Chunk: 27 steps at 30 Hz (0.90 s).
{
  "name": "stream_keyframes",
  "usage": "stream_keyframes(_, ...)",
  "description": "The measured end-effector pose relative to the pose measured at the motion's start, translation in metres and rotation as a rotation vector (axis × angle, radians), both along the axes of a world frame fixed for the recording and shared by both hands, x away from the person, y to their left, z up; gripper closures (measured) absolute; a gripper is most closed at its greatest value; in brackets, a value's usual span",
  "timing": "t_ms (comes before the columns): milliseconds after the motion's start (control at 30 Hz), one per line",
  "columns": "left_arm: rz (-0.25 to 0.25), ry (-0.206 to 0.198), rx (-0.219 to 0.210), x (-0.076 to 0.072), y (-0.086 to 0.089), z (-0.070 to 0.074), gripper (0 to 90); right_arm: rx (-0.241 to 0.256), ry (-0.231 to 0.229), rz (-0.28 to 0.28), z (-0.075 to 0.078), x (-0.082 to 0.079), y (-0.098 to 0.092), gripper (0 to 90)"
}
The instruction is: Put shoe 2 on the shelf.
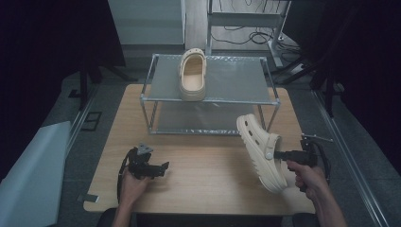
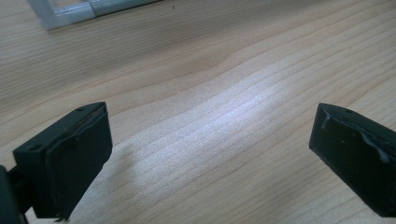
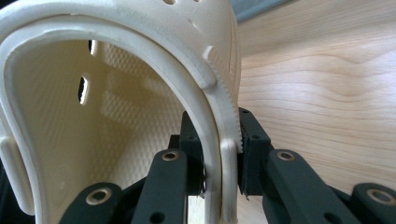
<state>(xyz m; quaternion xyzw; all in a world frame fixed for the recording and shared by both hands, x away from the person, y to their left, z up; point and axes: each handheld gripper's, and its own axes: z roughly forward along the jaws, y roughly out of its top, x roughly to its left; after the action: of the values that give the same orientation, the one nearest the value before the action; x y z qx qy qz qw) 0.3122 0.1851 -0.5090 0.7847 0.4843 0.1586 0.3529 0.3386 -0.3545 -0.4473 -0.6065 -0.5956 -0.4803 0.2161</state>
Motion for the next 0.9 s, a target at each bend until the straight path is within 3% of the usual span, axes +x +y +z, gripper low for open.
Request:
stream_keyframes(333,-0.032,0.005,0.016,0.0,-0.005,-0.002,0.0,0.077,-0.018,0.026,0.023,0.0,0.014,75.8)
stream_keyframes(600,-0.041,0.004,0.027,-0.001,-0.007,-0.003,0.0,0.104,-0.027,0.024,0.048,0.006,0.022,75.8)
stream_keyframes(900,-0.035,0.009,0.03,0.0,-0.007,-0.003,0.0,0.143,-0.036,0.019,0.064,0.013,0.028,75.8)
